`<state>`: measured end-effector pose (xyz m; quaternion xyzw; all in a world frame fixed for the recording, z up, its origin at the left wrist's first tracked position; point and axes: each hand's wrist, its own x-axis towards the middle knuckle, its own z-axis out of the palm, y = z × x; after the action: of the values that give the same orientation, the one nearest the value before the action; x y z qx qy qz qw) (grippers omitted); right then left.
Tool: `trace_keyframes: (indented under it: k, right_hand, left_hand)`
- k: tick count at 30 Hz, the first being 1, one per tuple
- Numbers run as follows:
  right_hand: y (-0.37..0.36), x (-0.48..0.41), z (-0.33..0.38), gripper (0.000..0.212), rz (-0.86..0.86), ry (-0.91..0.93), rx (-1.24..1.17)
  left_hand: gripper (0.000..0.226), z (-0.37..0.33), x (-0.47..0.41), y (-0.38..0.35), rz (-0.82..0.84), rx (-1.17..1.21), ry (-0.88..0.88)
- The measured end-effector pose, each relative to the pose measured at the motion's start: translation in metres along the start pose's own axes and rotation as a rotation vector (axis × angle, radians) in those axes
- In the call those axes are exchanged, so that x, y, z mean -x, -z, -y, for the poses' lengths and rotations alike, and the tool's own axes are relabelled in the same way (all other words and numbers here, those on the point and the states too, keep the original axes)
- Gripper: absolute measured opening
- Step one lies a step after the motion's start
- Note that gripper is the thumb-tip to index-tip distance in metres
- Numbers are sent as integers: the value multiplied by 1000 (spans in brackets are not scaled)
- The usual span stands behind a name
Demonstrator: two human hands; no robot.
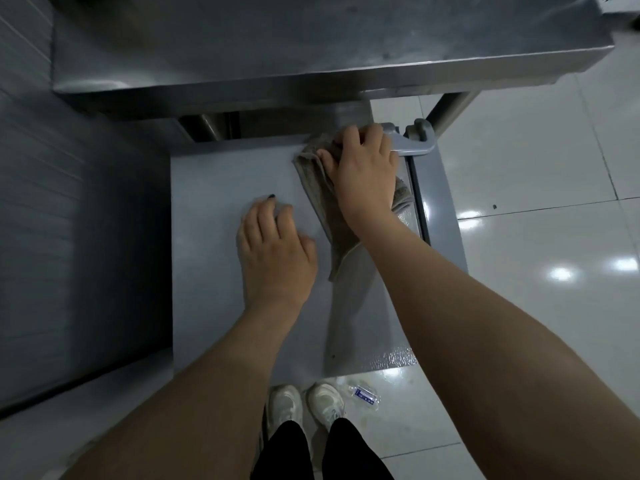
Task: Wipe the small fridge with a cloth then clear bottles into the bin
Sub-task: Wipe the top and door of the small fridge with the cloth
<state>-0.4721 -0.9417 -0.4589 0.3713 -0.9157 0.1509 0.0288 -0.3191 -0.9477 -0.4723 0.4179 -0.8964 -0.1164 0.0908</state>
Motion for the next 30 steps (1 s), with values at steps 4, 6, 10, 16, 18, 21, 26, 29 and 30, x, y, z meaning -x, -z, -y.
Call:
trace_keyframes:
  k: [4, 6, 10, 16, 18, 21, 26, 29, 30]
  right_hand:
    - [-3, -19, 4, 42, 29, -8, 34]
    - [-3, -23, 6, 42, 46, -17, 62]
    - [-1, -12, 5, 36, 32, 13, 29]
    - [3, 48, -10, 28, -122, -44, 1]
    - [2, 46, -11, 28, -123, -54, 10]
    - [0, 31, -10, 28, -107, -34, -13]
    - [1, 6, -12, 33, -40, -7, -56]
    - [2, 7, -13, 32, -69, 23, -59]
    - [2, 9, -13, 30, -83, 38, -61]
  left_hand:
    - [40, 0, -2, -1, -26, -3, 2]
    - [41, 0, -2, -1, -28, -9, 1]
    - [41, -2, -2, 0, -25, -22, 4]
    - [42, 0, -3, -2, -36, -24, 1]
    - [41, 0, -3, -3, -47, -27, -2]
    - [41, 1, -3, -4, -59, -26, -3]
    - [42, 1, -3, -3, -63, -20, -8]
    - [43, 0, -3, -3, -52, -4, -13]
    - [43, 0, -2, -3, -45, 2, -12]
